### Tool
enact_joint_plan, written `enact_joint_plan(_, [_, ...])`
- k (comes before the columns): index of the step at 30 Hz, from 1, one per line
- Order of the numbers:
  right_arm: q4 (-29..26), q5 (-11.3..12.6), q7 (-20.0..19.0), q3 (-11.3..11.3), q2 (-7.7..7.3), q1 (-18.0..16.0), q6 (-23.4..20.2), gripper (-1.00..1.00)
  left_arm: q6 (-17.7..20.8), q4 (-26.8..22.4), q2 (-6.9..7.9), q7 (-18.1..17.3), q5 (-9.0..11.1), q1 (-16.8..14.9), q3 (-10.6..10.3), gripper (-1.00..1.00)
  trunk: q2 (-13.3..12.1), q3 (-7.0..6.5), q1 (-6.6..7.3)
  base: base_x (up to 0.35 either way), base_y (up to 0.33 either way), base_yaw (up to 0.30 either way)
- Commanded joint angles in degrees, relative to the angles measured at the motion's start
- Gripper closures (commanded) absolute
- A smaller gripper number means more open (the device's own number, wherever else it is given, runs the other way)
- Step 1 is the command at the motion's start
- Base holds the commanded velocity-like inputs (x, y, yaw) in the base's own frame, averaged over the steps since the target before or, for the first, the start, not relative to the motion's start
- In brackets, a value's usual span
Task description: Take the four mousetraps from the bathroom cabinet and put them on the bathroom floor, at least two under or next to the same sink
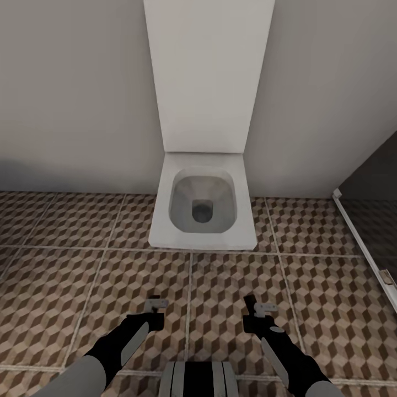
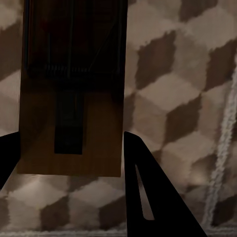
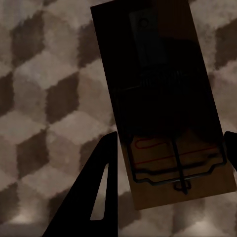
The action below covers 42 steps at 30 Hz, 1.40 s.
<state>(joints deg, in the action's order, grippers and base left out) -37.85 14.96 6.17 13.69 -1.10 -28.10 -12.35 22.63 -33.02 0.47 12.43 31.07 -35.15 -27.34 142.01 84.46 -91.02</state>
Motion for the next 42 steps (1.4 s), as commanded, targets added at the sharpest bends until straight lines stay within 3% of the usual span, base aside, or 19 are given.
enact_joint_plan(1, [-0.12,0.69,0.51,0.46,-0.08,-0.02,-0.22,1.0,0.21,-0.11,0.05,0.58,0.34,-0.02,-0.35,1.0,0.43,0.22,-0.21,0.0,0.0,0.0])
enact_joint_plan(6, [-0.12,0.69,0.51,0.46,-0.05,-0.02,-0.22,1.0,0.22,-0.11,0.02,0.58,0.33,-0.01,-0.35,1.0,1.27,1.24,-0.73,0.0,0.0,0.0])
enact_joint_plan(21, [-0.14,0.69,0.51,0.46,-0.04,-0.02,-0.17,1.0,0.22,-0.2,0.04,0.58,0.31,-0.03,-0.35,1.0,1.27,1.24,-0.73,0.0,0.0,0.0])
enact_joint_plan(25, [-0.19,0.69,0.51,0.46,-0.04,-0.04,-0.15,1.0,0.22,-0.2,0.05,0.58,0.35,-0.03,-0.35,1.0,1.33,2.13,-0.83,0.0,0.0,0.0])
enact_joint_plan(42, [-0.21,0.69,0.51,0.46,-0.04,-0.02,-0.13,1.0,0.22,-0.29,0.05,0.6,0.32,-0.01,-0.35,1.0,1.33,2.13,-0.83,0.0,0.0,0.0])
